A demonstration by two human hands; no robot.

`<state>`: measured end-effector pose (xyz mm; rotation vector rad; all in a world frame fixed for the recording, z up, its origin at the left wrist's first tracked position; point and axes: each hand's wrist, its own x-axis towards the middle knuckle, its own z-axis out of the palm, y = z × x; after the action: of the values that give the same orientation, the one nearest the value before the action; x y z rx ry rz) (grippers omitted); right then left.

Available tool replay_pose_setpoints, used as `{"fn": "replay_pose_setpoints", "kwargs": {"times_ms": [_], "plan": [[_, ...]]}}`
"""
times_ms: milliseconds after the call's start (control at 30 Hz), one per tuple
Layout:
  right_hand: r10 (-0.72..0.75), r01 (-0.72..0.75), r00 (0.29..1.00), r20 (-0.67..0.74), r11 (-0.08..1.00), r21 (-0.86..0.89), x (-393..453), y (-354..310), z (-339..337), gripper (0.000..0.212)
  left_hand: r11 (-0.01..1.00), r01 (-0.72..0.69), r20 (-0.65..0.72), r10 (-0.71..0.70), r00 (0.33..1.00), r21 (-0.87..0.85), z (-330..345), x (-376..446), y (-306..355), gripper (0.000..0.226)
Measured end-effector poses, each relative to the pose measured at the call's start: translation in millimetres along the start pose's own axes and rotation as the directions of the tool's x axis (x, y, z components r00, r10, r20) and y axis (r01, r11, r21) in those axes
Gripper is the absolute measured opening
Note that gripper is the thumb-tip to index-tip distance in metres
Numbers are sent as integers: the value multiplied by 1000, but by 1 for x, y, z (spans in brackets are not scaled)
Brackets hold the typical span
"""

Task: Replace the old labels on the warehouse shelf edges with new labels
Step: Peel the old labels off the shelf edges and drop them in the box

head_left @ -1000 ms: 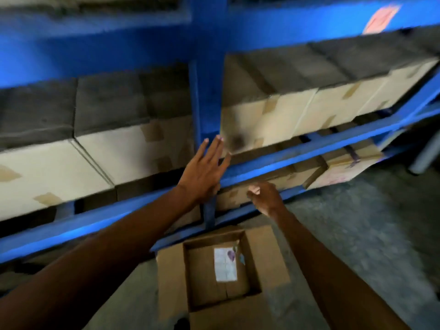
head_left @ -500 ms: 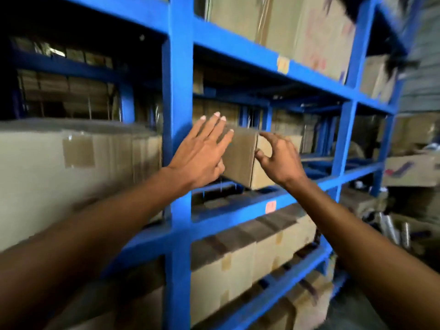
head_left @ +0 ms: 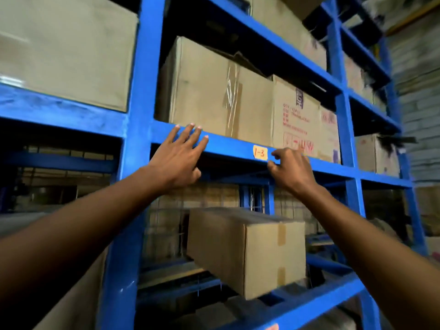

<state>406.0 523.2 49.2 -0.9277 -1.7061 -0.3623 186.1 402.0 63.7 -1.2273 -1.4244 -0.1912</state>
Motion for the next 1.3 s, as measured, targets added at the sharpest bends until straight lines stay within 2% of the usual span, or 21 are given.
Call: {"fn": "replay_pose_setpoints", "kwargs": {"times_ms": [100, 233, 367, 433, 567, 767, 867, 1100, 1200, 1300], "plan": [[14, -14, 1000, 1, 1000, 7, 27, 23, 20, 29, 989, 24, 105, -40, 994, 143, 24, 12, -2, 93], [45, -44, 999, -2, 996, 73, 62, 40, 48, 30, 973, 30, 39, -40, 998, 227, 47, 12, -3, 107], [118, -112, 991, -63, 989, 92, 83, 44, 74, 33, 953, 21, 20, -28, 999, 301, 49, 12, -2, 115], [120, -112, 985, -122, 991, 70, 84, 44, 86, 31, 951, 20, 23, -29, 999, 308, 50, 12, -2, 116], [22, -31, 974, -224, 999, -36, 86, 38, 94, 24, 956, 27, 12, -32, 999, 293, 49, 11, -2, 116], [-55, 37, 975, -216, 995, -89, 86, 35, 87, 12, 961, 40, 58, -58, 997, 273, 44, 11, 2, 115], [-80, 65, 981, -179, 994, -87, 84, 35, 81, 13, 965, 35, 104, -64, 993, 258, 38, 13, 4, 113], [-20, 49, 988, -154, 980, 191, 60, 17, 58, 33, 981, 22, 174, -56, 983, 192, 27, 4, 9, 104], [5, 30, 994, -112, 951, 306, 41, 2, 44, 32, 991, 3, 154, -24, 988, 133, 23, -15, 9, 101], [32, 4, 996, -87, 923, 384, 18, -17, 30, 21, 995, 0, 155, -15, 988, 97, 20, -46, 7, 97]]}}
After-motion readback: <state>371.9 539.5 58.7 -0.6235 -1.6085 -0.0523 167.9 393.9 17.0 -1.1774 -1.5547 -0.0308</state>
